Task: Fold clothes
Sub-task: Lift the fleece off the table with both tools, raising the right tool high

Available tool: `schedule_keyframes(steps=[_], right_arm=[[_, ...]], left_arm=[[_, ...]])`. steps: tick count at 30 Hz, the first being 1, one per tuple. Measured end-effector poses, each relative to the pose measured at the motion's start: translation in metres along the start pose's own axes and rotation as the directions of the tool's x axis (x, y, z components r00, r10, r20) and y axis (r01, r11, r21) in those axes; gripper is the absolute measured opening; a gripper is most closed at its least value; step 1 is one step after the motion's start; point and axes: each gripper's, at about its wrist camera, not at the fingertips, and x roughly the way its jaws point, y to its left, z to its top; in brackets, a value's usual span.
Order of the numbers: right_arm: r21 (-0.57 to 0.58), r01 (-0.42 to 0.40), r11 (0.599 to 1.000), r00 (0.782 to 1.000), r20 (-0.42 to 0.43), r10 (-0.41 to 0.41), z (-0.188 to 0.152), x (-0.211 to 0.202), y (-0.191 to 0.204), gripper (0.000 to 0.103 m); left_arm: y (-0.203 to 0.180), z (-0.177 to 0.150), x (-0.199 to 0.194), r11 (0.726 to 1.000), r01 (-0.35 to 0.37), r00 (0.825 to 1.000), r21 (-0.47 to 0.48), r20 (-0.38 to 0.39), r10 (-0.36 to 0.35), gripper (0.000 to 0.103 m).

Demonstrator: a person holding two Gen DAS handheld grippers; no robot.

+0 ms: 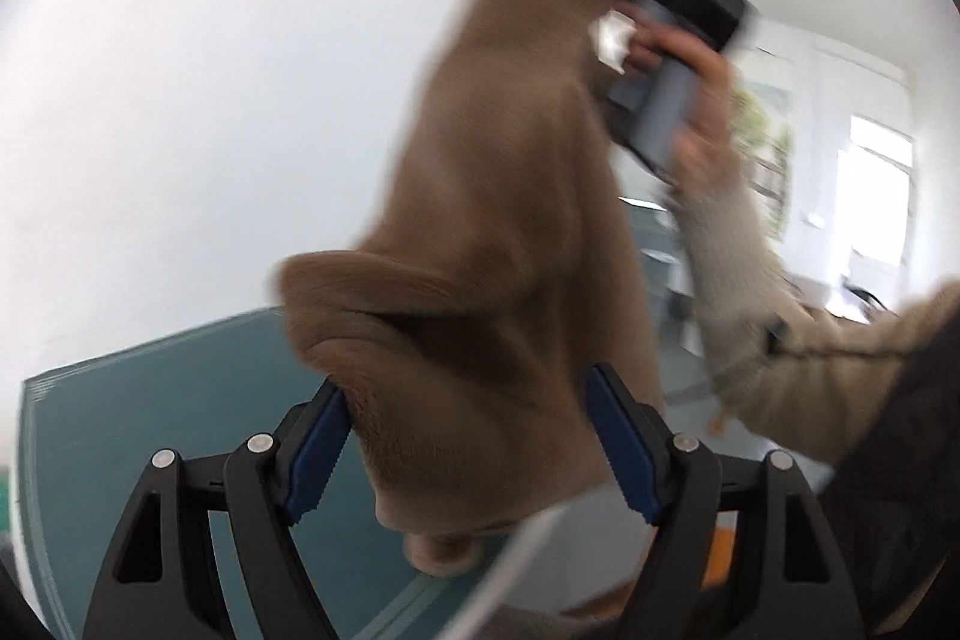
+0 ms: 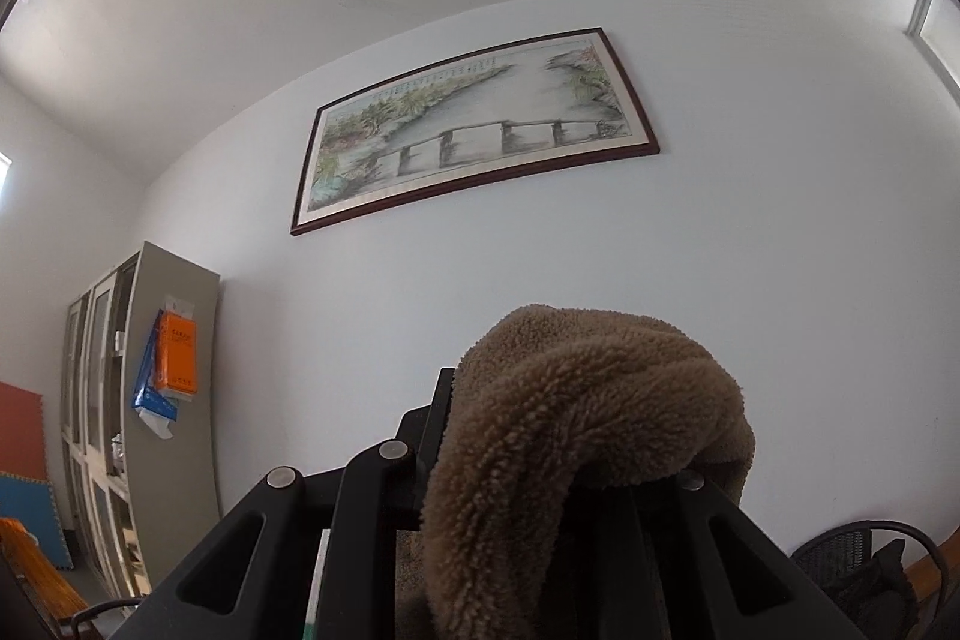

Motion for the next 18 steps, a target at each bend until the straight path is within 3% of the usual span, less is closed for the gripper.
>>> schedule_keyframes(steps=[4,9,14,18], right_arm=[[0.024,-0.028,0.999,1.0,-0.014,0.028,0.001,-0.004,-0.011,0.019],[0.039,-0.048,0.998,0.999,-0.02,0.049,0.0,-0.01,-0.018,0.019],[0.07,-0.073,0.995,0.997,-0.023,0.074,0.002,-0.013,-0.028,0.019],[0.083,-0.081,0.993,0.996,-0.028,0.084,0.008,-0.017,-0.039,0.019]], left_arm=[[0.028,0.006,0.012,0.993,-0.117,0.992,-0.016,0.052,0.118,0.085],[0.05,-0.001,0.058,0.996,-0.083,0.996,-0.031,-0.018,0.082,0.088],[0.048,-0.011,0.109,0.996,0.075,0.993,-0.04,-0.087,-0.078,0.088],[0.025,-0.016,0.138,0.995,0.093,0.99,0.025,-0.109,-0.09,0.088]])
